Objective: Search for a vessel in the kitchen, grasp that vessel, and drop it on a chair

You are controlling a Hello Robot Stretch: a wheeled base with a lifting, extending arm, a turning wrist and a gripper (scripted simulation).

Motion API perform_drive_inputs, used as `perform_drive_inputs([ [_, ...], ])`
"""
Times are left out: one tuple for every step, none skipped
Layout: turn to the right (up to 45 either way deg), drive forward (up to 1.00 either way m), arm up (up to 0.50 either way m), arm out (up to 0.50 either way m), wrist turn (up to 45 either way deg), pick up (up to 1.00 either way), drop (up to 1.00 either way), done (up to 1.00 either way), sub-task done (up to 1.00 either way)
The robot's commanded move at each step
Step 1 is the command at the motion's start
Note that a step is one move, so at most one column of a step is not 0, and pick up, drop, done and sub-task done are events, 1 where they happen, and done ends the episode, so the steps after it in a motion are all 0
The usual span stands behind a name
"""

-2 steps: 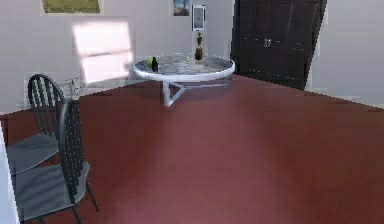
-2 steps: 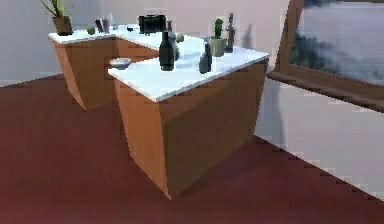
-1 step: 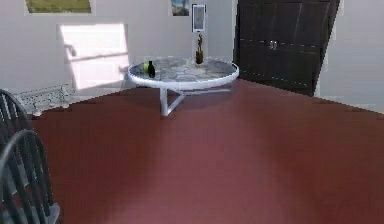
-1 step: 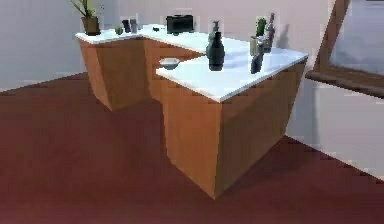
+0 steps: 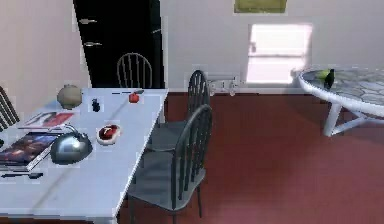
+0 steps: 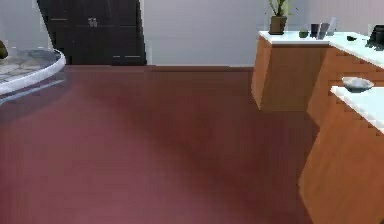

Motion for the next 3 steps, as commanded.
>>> perform_drive_inputs([
  [-45.0, 0.00, 0.00, 0.00, 0.0, 0.00, 0.00, 0.00, 0.00],
  [-45.0, 0.00, 0.00, 0.00, 0.0, 0.00, 0.00, 0.00, 0.00],
  [-6.0, 0.00, 0.00, 0.00, 0.0, 0.00, 0.00, 0.00, 0.00],
])
